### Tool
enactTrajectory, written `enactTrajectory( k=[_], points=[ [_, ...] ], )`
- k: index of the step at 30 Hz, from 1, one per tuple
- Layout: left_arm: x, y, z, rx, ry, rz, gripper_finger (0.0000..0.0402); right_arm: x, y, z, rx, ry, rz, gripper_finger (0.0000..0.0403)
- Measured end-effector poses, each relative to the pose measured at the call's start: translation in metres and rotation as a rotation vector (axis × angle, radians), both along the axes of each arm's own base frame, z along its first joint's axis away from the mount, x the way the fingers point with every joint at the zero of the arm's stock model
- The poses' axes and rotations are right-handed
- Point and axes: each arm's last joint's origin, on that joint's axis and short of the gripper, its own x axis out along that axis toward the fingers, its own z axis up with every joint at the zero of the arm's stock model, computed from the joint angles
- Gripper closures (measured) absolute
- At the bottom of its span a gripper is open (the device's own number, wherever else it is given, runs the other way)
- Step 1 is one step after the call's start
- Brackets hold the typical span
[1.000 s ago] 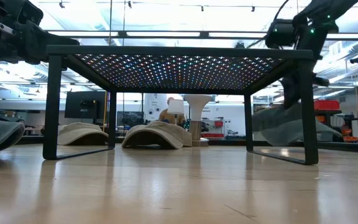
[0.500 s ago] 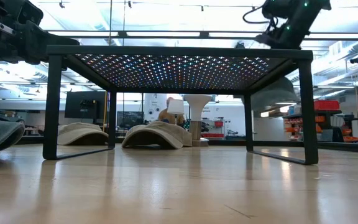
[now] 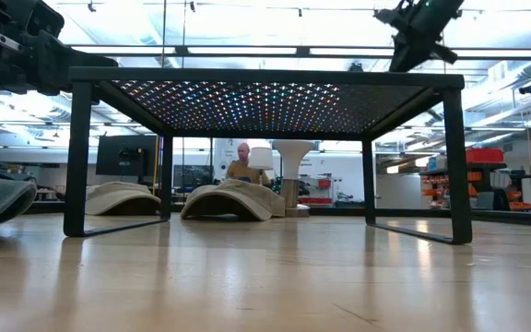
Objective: Pick & Place hat
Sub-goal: Put the top black cap on the shelf
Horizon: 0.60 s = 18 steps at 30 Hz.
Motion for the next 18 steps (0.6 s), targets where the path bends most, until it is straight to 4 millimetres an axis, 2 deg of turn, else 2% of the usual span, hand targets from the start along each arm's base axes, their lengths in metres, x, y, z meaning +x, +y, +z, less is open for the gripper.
enactTrajectory(
  k=[11,18],
  points=[
    [0.000,0.000,0.000,0.000,0.000,0.000,0.0372,0.000,0.015,0.039,-0.070,-0.098,0.067,0.0367],
    [0.000,0.000,0.000,0.000,0.000,0.000,0.0372,-0.001,0.023,0.051,-0.085,-0.129,0.101,0.0367]
  ],
)
